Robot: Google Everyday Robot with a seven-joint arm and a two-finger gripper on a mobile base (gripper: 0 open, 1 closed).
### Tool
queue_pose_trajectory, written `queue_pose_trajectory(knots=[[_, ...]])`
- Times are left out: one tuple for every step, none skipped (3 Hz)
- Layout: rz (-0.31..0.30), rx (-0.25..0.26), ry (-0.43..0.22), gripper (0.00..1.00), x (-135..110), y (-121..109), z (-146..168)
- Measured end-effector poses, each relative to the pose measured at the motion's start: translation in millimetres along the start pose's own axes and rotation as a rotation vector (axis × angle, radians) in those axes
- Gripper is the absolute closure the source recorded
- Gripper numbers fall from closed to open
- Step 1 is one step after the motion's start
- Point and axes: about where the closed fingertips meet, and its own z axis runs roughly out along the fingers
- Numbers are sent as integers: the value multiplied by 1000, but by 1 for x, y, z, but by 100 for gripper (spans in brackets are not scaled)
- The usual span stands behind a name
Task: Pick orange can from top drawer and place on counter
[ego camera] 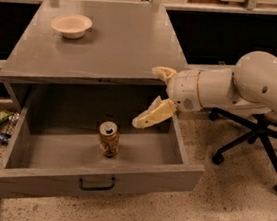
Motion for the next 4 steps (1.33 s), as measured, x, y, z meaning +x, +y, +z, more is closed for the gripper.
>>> queue_pose_trajectory(knots=[[43,2,-4,0,24,7,18],[87,-11,-32,0,53,21,53],[107,-46,-49,0,71,37,84],[108,-80,-53,0,80,48,108]])
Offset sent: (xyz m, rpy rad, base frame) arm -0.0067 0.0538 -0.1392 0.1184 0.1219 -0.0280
